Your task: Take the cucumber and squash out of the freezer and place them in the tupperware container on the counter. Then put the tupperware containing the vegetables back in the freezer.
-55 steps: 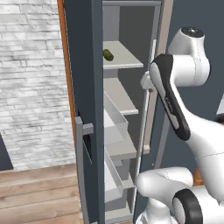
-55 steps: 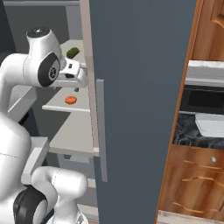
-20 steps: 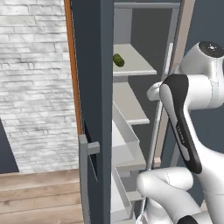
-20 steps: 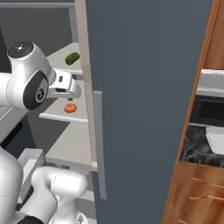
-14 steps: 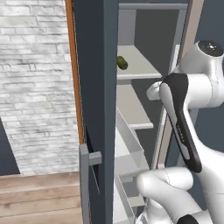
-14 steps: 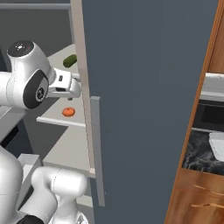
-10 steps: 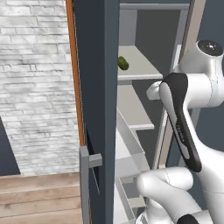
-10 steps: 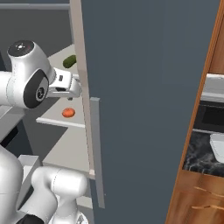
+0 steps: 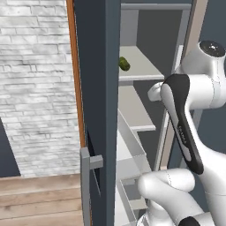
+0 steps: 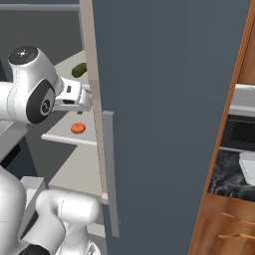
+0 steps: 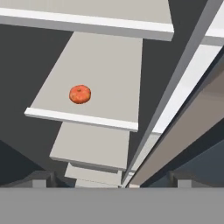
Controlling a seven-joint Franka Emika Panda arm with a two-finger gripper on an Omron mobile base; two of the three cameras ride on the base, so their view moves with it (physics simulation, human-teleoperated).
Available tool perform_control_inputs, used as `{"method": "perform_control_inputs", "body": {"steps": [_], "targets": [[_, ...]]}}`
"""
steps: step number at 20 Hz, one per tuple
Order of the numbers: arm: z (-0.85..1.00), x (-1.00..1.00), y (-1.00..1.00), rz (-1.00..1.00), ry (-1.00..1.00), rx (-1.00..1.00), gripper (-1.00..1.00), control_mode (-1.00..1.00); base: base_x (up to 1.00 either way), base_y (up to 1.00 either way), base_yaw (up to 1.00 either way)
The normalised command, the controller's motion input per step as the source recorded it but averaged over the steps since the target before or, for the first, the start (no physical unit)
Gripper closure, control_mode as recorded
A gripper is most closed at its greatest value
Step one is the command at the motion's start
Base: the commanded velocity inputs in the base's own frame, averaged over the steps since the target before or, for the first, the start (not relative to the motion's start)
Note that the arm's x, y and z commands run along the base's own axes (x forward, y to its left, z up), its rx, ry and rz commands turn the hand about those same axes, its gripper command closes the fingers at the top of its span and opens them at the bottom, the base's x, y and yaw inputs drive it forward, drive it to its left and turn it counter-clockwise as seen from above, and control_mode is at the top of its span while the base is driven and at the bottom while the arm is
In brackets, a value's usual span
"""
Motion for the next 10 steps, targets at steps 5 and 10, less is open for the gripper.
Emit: {"method": "perform_control_inputs", "body": {"steps": [5, 10], "targets": [[0.0, 0.0, 0.0, 0.0, -0.01, 0.0, -1.0, -1.0, 0.0, 0.0, 0.0], [0.15, 0.08, 0.06, 0.0, -0.03, 0.03, -1.0, -1.0, 0.0, 0.0, 0.0]]}}
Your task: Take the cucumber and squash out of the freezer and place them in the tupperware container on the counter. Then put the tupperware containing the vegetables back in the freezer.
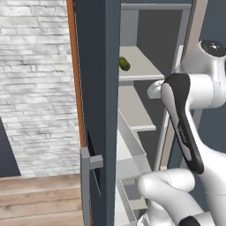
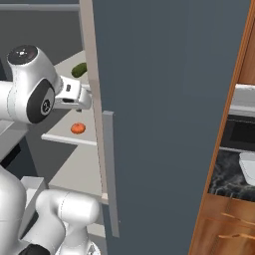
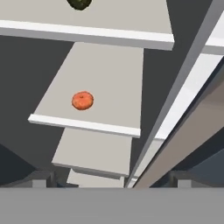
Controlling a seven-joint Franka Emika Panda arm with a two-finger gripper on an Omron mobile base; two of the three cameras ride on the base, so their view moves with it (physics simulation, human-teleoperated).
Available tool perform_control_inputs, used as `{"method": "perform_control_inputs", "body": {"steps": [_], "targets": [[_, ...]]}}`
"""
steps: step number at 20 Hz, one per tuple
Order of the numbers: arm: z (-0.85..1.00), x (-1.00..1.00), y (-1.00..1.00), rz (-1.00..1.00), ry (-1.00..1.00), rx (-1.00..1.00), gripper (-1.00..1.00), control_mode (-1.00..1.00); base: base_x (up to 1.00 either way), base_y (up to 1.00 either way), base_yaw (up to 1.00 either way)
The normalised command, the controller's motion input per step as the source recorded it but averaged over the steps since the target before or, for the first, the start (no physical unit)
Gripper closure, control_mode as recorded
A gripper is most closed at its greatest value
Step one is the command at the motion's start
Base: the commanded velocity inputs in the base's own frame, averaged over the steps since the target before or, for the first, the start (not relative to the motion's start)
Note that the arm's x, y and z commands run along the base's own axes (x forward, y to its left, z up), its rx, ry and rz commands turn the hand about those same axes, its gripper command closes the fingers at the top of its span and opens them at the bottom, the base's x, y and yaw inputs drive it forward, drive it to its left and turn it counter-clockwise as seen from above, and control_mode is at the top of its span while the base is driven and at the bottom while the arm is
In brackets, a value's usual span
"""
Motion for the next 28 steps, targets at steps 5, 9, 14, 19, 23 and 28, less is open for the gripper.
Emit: {"method": "perform_control_inputs", "body": {"steps": [5, 9, 14, 19, 23, 28], "targets": [[0.11, 0.24, 0.29, 0.0, 0.0, 0.0, -1.0, -1.0, 0.0, 0.0, 0.0], [0.12, 0.21, 0.13, 0.0, 0.0, 0.0, -1.0, -1.0, 0.0, 0.0, 0.0], [0.21, 0.38, 0.06, 0.0, 0.01, 0.01, -1.0, -1.0, 0.0, 0.0, 0.0], [0.29, 0.55, 0.18, 0.0, 0.08, 0.0, -1.0, -1.0, 0.0, 0.0, 0.0], [0.11, 0.54, 0.04, 0.0, 0.04, 0.0, -1.0, -1.0, 0.0, 0.0, 0.0], [0.01, 0.63, 0.06, 0.0, 0.02, 0.0, -1.0, -1.0, 0.0, 0.0, 0.0]]}}
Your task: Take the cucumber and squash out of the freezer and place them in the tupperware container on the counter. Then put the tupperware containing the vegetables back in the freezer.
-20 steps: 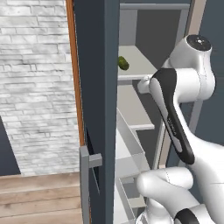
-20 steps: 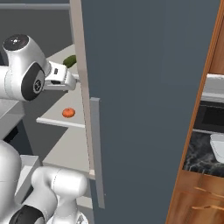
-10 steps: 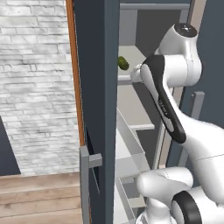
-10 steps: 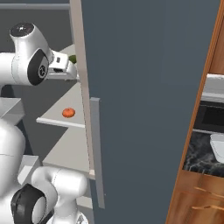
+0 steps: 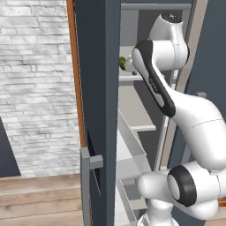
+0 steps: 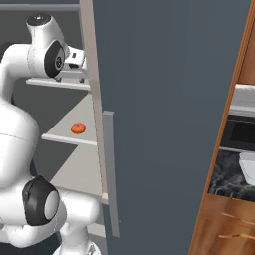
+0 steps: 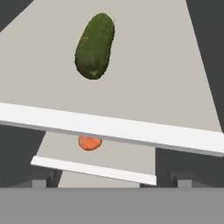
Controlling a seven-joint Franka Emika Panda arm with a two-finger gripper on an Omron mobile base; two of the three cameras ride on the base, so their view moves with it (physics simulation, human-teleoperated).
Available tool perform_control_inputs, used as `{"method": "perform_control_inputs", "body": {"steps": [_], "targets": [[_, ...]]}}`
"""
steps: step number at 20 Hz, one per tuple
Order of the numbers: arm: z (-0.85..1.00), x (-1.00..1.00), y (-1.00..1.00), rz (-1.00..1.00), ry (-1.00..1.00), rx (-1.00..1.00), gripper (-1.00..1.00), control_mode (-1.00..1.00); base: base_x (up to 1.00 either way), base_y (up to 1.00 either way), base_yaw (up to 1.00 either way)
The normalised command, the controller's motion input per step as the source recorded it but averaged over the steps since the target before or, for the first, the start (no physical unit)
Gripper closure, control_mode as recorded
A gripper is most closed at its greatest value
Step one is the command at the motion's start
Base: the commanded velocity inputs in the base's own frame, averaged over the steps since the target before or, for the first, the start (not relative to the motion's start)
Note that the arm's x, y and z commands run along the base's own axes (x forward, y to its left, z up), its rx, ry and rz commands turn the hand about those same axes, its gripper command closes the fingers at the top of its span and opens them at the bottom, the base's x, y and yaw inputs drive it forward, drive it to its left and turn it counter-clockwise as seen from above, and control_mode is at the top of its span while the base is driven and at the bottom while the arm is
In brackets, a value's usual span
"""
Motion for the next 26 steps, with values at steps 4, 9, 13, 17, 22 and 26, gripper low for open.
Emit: {"method": "perform_control_inputs", "body": {"steps": [4, 9, 13, 17, 22, 26], "targets": [[-0.05, 0.63, 0.12, 0.0, 0.0, 0.0, -1.0, -1.0, 0.0, 0.0, 0.0], [-0.17, 0.61, 0.1, -0.01, 0.0, 0.0, -1.0, -1.0, 0.0, 0.0, 0.0], [-0.09, 0.54, 0.13, -0.01, 0.0, 0.0, -1.0, -1.0, 0.0, 0.0, 0.0], [0.0, 0.52, 0.19, -0.01, 0.0, 0.0, -1.0, -1.0, 0.0, 0.0, 0.0], [-0.04, 0.49, 0.13, -0.01, 0.0, 0.0, -1.0, -1.0, 0.0, 0.0, 0.0], [-0.14, 0.33, 0.04, -0.01, 0.0, 0.0, -1.0, -1.0, 0.0, 0.0, 0.0]]}}
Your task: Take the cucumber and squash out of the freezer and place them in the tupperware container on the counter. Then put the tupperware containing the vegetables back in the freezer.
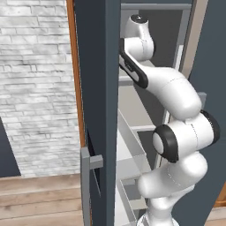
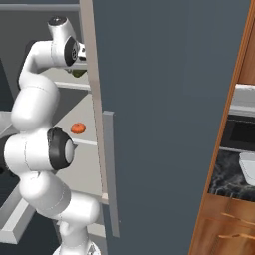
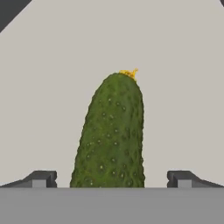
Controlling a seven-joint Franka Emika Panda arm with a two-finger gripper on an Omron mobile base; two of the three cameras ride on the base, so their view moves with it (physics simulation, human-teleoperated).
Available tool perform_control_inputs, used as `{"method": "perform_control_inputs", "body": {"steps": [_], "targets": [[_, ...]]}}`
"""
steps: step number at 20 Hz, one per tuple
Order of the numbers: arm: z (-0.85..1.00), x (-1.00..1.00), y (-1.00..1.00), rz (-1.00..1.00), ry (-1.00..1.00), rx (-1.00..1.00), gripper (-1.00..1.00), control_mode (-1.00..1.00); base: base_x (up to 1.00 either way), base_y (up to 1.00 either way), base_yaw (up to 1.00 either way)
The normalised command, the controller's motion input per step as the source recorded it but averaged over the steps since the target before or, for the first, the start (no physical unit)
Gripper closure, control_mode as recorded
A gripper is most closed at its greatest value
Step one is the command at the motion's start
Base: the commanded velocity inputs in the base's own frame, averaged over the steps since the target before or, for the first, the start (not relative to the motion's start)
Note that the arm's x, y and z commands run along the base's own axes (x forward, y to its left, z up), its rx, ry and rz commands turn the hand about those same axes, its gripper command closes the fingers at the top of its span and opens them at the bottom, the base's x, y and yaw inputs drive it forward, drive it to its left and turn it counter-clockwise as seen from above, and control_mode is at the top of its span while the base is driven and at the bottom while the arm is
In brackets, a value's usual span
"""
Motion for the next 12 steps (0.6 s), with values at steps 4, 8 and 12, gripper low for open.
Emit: {"method": "perform_control_inputs", "body": {"steps": [4, 8, 12], "targets": [[-0.13, 0.0, 0.0, 0.0, 0.0, 0.0, -1.0, -1.0, 0.0, 0.0, 0.0], [-0.07, 0.0, 0.0, 0.0, 0.0, 0.0, 1.0, -1.0, 0.0, 0.0, 0.0], [-0.01, 0.0, 0.0, 0.0, 0.0, 0.0, 1.0, -1.0, 0.0, 0.0, 0.0]]}}
